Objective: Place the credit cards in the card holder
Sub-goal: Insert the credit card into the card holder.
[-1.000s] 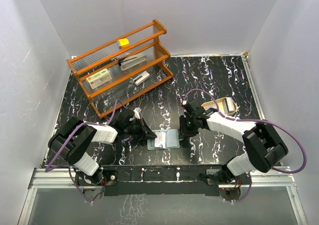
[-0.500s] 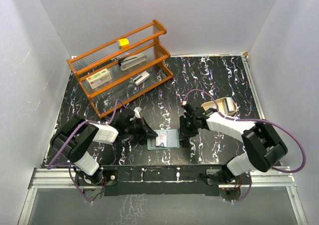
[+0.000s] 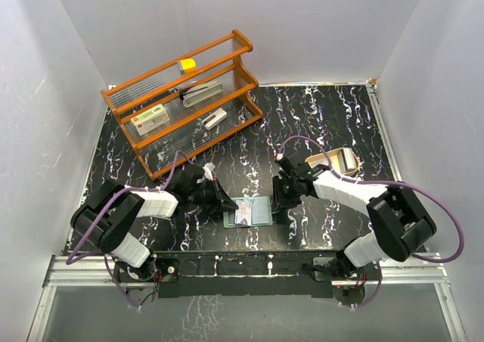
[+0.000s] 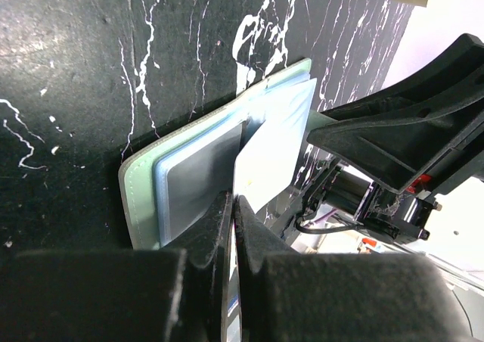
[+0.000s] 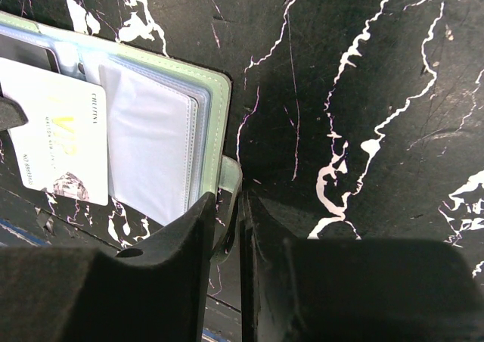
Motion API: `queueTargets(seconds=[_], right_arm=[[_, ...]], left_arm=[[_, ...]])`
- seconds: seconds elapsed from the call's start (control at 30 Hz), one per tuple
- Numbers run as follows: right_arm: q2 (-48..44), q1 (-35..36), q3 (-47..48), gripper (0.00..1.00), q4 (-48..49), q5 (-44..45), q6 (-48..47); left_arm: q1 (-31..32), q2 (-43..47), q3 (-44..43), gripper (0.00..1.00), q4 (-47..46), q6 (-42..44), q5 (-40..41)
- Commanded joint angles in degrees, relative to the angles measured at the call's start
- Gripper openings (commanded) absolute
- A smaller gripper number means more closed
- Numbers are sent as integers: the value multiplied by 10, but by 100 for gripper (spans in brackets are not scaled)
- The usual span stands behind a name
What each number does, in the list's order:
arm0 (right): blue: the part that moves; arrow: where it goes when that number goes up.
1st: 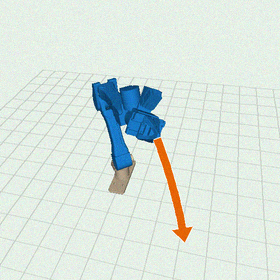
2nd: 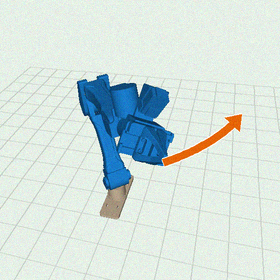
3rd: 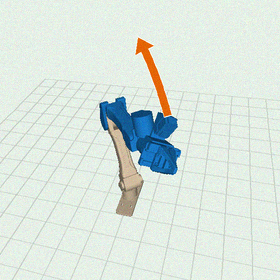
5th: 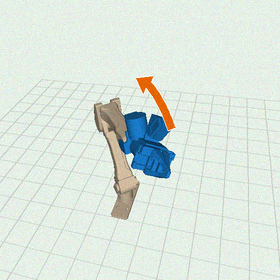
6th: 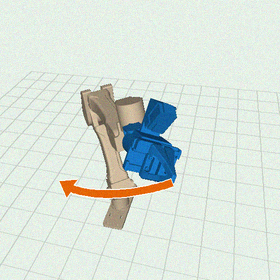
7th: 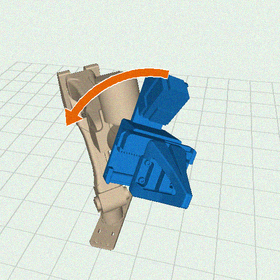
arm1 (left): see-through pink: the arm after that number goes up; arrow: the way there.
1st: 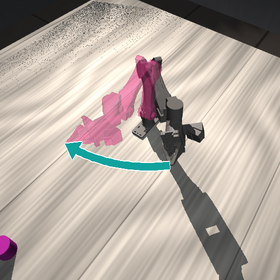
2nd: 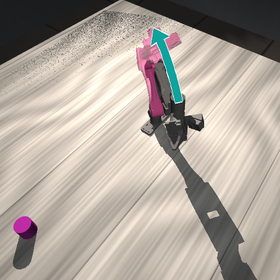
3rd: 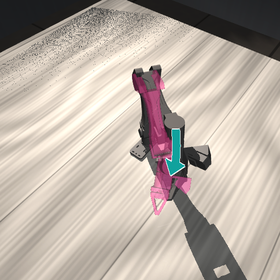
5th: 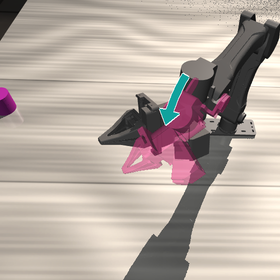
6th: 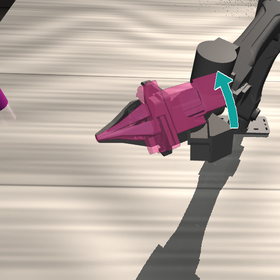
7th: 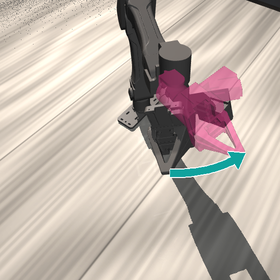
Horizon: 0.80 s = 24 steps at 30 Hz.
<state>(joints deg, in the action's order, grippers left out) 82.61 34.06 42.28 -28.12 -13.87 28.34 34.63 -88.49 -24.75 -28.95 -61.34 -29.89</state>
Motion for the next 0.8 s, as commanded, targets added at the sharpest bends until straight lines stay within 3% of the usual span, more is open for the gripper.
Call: queueTargets(seconds=[0.0, 0.77], right_arm=[[-2, 3, 1, 16, 24, -9, -6], [-4, 6, -1, 16, 25, -9, -4]], left_arm=[[2, 17, -2, 0, 22, 17, 6], [3, -34, -30, 0, -19, 14, -5]])
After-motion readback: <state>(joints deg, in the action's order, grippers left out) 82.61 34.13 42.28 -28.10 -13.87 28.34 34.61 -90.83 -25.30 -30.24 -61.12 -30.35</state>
